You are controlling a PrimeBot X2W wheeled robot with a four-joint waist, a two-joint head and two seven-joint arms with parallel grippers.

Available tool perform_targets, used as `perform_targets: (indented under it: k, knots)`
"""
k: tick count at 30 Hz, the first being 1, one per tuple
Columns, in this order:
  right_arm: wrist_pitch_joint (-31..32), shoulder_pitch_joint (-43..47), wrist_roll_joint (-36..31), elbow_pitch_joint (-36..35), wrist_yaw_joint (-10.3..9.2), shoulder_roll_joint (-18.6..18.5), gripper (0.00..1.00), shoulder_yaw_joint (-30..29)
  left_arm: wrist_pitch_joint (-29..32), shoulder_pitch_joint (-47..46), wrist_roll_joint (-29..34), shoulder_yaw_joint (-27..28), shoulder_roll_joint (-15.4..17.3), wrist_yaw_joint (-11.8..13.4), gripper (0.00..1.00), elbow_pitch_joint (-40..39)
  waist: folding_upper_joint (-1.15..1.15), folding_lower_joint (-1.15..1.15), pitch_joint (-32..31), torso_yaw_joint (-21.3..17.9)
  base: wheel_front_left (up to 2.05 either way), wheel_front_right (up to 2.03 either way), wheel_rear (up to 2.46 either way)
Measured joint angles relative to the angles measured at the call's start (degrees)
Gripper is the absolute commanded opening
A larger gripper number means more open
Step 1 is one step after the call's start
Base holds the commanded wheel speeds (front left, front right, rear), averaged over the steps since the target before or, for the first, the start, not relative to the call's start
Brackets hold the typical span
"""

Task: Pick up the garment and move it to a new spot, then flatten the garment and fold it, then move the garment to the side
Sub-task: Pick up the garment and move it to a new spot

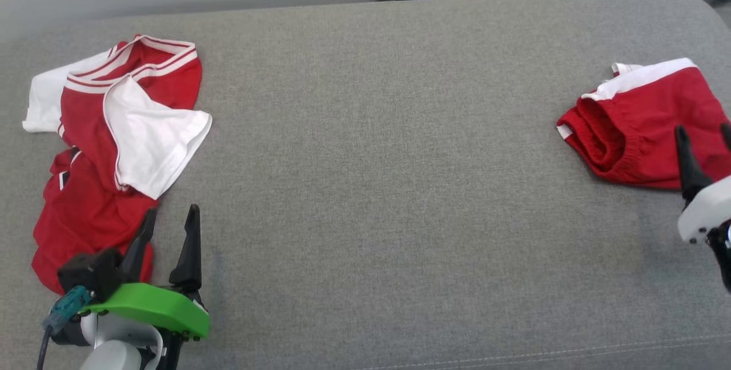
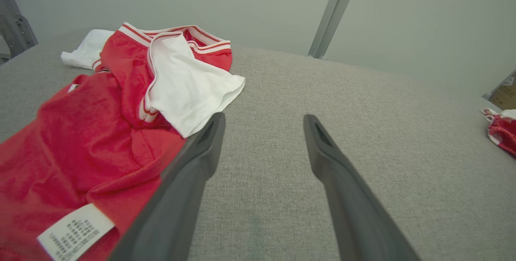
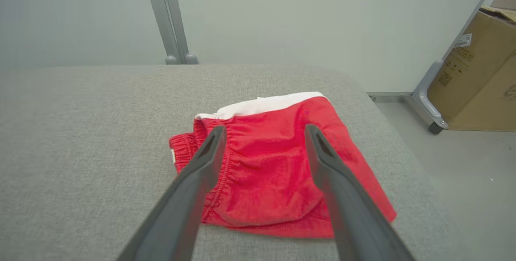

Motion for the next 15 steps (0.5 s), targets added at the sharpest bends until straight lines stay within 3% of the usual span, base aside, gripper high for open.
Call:
perform_targets:
  k: [6, 15]
  knots:
    - [2.11, 8.24, -1.83, 1.96, 0.00, 3.07, 1.00, -5.08, -0.25, 1.17, 0.94, -0.07, -0.07, 0.00, 1.00, 1.19, 0.00, 0.00, -3.53, 0.25, 0.00, 0.00, 0.00]
    - [2.32, 11.70, -11.07, -5.72, -0.02, 7.19, 1.00, -11.43, -0.31, 1.27, 1.62, 0.40, -0.92, 0.00, 1.00, 1.26, 0.00, 0.00, -5.17, 4.06, 0.00, 0.00, 0.00]
